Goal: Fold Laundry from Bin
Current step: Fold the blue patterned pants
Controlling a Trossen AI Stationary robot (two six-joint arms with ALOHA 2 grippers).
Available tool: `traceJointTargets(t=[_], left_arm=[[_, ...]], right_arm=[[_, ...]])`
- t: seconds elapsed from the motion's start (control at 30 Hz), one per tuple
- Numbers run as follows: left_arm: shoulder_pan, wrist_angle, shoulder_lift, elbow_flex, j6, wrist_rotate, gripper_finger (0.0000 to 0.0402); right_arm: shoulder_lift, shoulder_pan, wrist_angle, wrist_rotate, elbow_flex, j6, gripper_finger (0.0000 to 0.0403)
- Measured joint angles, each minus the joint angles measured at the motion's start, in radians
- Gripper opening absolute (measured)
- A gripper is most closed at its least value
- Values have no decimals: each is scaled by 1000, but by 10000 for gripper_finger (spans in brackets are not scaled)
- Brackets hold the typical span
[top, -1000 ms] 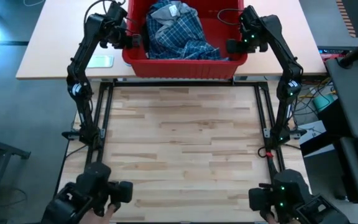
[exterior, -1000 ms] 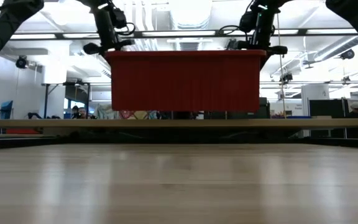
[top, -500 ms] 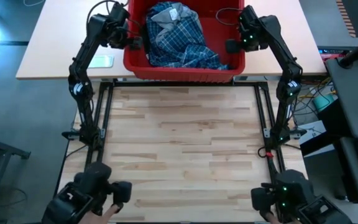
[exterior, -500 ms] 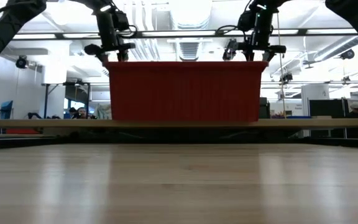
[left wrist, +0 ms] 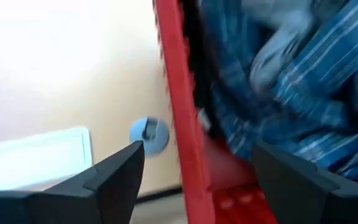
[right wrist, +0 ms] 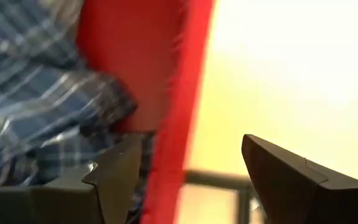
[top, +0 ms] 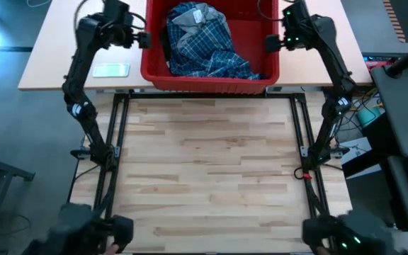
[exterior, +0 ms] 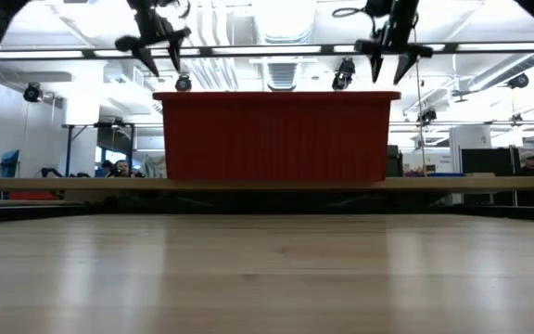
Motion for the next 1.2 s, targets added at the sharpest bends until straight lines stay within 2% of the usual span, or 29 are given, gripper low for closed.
traceJointTargets(t=[0.1, 0.17, 0.33, 0.5, 0.67, 0.9, 1.2], left_arm=[[-4, 80, -53, 0, 14, 0, 279], [-16, 142, -83, 0, 16, 0, 279], [-64, 300, -146, 0, 29, 1, 279], [-145, 391, -179, 0, 45, 2, 279], [-229, 420, -171, -1, 76, 5, 279], [-279, 415, -121, -2, 102, 4, 279], [-281, 351, -99, -2, 134, 1, 279]], right_arm=[[-54, 21, 57, 71, 0, -6, 268], [-86, 47, 132, 67, 1, -22, 266], [-110, 142, 355, -27, 2, -61, 265], [-36, 238, 500, -89, 2, -64, 265], [108, 284, 476, -103, 1, -7, 265], [317, 270, 396, -278, 0, 96, 265], [409, 253, 343, -271, 0, 91, 264]])
